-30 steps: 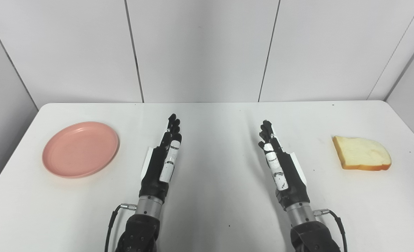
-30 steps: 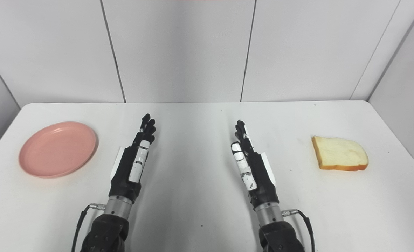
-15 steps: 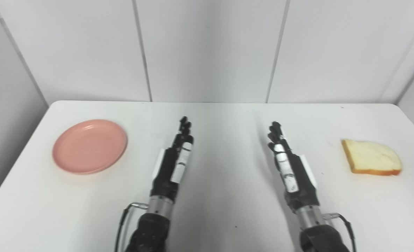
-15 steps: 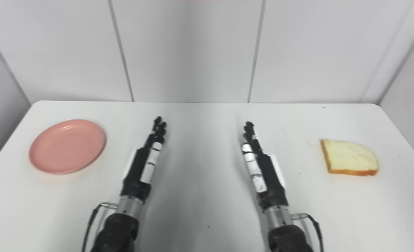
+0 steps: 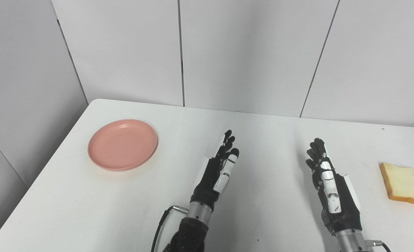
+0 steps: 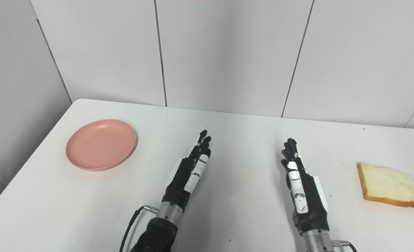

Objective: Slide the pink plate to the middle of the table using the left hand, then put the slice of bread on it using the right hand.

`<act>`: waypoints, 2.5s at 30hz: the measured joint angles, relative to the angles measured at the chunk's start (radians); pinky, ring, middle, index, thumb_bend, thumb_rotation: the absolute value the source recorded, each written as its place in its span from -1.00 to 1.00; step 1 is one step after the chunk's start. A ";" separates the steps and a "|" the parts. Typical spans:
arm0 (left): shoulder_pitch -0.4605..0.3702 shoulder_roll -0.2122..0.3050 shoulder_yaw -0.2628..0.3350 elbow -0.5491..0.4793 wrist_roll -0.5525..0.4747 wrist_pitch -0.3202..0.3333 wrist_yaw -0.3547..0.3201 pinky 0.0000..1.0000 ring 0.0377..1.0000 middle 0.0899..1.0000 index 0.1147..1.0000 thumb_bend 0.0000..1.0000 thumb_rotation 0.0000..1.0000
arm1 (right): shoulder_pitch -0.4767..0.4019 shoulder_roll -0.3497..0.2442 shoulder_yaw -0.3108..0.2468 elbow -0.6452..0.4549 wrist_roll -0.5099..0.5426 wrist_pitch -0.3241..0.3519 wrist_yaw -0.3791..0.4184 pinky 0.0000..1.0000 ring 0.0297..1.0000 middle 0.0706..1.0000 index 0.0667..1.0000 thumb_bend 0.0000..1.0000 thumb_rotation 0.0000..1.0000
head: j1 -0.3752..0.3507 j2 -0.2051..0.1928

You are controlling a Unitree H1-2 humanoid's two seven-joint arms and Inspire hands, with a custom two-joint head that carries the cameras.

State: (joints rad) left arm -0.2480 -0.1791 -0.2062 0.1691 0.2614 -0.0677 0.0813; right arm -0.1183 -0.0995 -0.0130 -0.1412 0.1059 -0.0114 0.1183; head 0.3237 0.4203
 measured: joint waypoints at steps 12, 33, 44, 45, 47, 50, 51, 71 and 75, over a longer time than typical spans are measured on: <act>0.000 -0.003 -0.001 -0.010 0.001 -0.006 0.000 0.58 0.90 0.90 0.88 0.04 1.00 | 0.000 0.002 0.003 -0.024 -0.009 0.001 -0.005 1.00 1.00 1.00 1.00 -0.77 1.00 | -0.008 0.008; -0.078 0.012 0.074 -0.234 -0.103 0.084 -0.048 0.84 0.82 0.82 0.77 -0.09 1.00 | -0.001 -0.014 -0.003 -0.044 0.006 0.024 0.001 1.00 1.00 1.00 1.00 -0.77 1.00 | 0.058 0.008; -0.162 0.129 0.165 -0.333 -0.160 0.115 -0.079 0.97 0.92 0.91 0.87 -0.07 1.00 | -0.003 -0.013 -0.003 -0.048 0.010 0.041 -0.001 1.00 1.00 1.00 1.00 -0.86 1.00 | 0.075 0.003; -0.172 0.140 0.175 -0.340 -0.158 0.118 -0.078 0.98 0.91 0.91 0.87 -0.04 1.00 | -0.003 -0.012 -0.003 -0.051 0.007 0.046 -0.003 1.00 1.00 1.00 1.00 -0.86 1.00 | 0.075 0.002; -0.182 0.161 0.192 -0.365 -0.152 0.124 -0.074 0.98 0.90 0.90 0.87 -0.05 1.00 | -0.003 -0.009 -0.003 -0.061 0.003 0.054 -0.008 1.00 1.00 1.00 1.00 -0.88 1.00 | 0.075 0.002; -0.187 0.174 0.223 -0.379 -0.153 0.140 -0.073 0.94 0.85 0.86 0.85 -0.05 1.00 | -0.003 -0.005 -0.002 -0.078 0.002 0.069 -0.014 1.00 1.00 1.00 1.00 -0.89 1.00 | 0.077 0.003; -0.187 0.176 0.239 -0.385 -0.152 0.149 -0.064 0.88 0.80 0.83 0.82 -0.09 1.00 | -0.003 -0.004 -0.001 -0.084 0.001 0.073 -0.015 1.00 1.00 1.00 1.00 -0.88 1.00 | 0.077 0.003; -0.158 0.365 0.526 -0.355 -0.239 0.159 0.027 0.86 0.87 0.86 0.81 -0.06 1.00 | 0.008 0.011 0.013 -0.146 -0.010 0.102 -0.022 1.00 1.00 1.00 1.00 -0.94 1.00 | 0.084 0.005; -0.143 0.367 0.550 -0.355 -0.238 0.159 0.057 0.88 0.87 0.84 0.80 -0.03 1.00 | 0.008 0.016 0.014 -0.147 -0.011 0.122 -0.022 1.00 1.00 1.00 1.00 -0.95 1.00 | 0.087 0.005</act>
State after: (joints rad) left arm -0.3907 0.1878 0.3439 -0.1855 0.0231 0.0911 0.1379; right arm -0.1100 -0.0839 0.0010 -0.2882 0.0948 0.1108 0.0963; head 0.4111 0.4249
